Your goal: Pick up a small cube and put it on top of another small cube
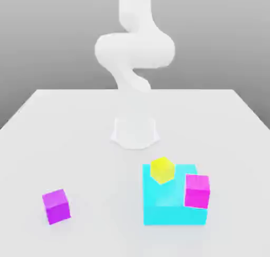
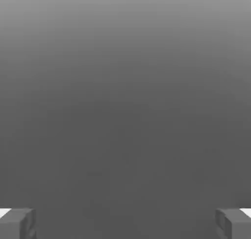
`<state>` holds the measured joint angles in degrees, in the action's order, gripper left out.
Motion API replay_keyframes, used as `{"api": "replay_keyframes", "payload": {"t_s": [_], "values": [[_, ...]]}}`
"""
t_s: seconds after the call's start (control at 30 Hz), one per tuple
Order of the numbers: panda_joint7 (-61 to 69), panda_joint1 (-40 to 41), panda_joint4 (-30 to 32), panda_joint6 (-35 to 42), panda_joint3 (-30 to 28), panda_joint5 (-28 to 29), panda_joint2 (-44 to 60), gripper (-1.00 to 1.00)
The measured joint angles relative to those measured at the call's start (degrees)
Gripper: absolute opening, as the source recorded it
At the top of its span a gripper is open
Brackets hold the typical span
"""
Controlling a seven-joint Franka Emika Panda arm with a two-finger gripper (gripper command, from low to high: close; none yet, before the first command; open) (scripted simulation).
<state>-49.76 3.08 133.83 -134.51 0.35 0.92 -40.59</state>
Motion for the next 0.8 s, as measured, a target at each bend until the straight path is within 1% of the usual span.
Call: {"api": "replay_keyframes", "payload": {"t_s": [0.27, 0.5, 0.63, 0.73, 0.8], "values": [[-12.49, 9.41, 6.64, -8.83, 0.02, 2.64, 17.02, 0.0], [-22.27, 15.24, 12.33, -16.42, -2.52, 3.64, 31.56, 0.0], [-26.17, 18.61, 15.62, -20.82, -4.46, 1.85, 39.82, 0.0], [-27.56, 20.49, 17.92, -24.19, -4.79, -1.4, 46.0, 0.0], [-27.32, 20.98, 17.96, -27.19, -4.36, -2.98, 50.13, 0.0]]}}
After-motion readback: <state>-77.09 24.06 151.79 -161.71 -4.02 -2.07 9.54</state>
